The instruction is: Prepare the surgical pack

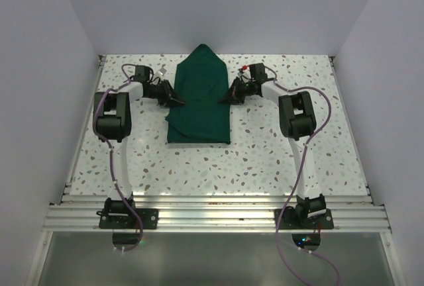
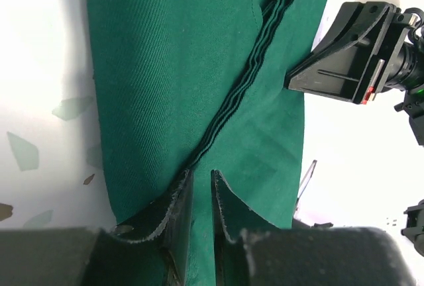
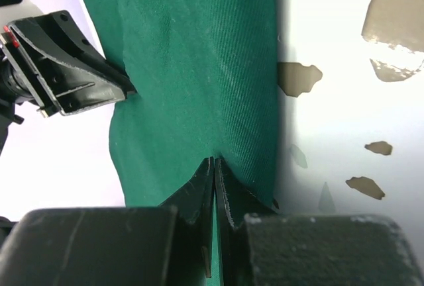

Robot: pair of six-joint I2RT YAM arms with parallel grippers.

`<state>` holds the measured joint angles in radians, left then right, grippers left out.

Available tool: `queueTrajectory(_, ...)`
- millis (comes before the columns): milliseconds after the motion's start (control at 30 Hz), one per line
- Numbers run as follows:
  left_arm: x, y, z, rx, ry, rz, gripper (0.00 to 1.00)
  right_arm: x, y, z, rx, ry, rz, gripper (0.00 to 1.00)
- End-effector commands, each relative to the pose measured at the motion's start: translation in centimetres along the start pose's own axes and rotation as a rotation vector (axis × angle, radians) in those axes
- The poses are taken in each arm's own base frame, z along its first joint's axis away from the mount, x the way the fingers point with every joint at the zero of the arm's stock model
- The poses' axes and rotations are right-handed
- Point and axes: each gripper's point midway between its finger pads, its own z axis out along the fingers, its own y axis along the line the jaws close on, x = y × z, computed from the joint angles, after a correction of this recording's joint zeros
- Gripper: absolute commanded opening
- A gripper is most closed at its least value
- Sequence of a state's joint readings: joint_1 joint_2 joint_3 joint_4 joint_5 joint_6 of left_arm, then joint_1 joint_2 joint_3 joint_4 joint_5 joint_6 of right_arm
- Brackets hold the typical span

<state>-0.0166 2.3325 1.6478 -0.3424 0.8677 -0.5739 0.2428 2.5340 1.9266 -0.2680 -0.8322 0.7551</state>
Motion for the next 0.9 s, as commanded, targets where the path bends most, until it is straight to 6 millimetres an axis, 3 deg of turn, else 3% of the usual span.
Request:
queueTrajectory(0,-0.7,1.2,-0.3,-0.032,-0.010,0.014,0.20,-0.5,-0.4,-0.8,0.041,-0.022,-0.032,0.04)
queueTrajectory(100,-1.0,0.1,-0.7,-0.009,-0.020,0.037,0.20,-1.6,2.1,-1.6,0.010,-0.053,-0.063,0.04)
queueTrajectory(300,-3.6,-4.0,-2.2,0.069,-0.103,0.100,0.22,-3.6,6.5,-3.1,-0.052,-0.106,-0.103,0.04)
queueTrajectory(400,-5.0,-3.4,-2.7,0.078,-0.133,0.076,0.22,-4.0,7.3,-3.0,-0.074,-0.112,-0.100,0.04)
queueTrajectory(500,-4.7,-1.9,-2.3,0.078,-0.127,0.020,0.22,-3.7,6.1,-2.6,-0.063,-0.097,-0.080,0.04)
queueTrajectory(733,-3.8,1.2,-1.6,0.048,-0.106,-0.033,0.22,-1.3,0.3,-1.5,0.026,-0.051,-0.020,0.03)
queueTrajectory(867,-3.5,2.4,-1.1,0.034,-0.090,-0.044,0.21,-1.5,-0.6,-1.2,0.035,-0.047,-0.009,0.03)
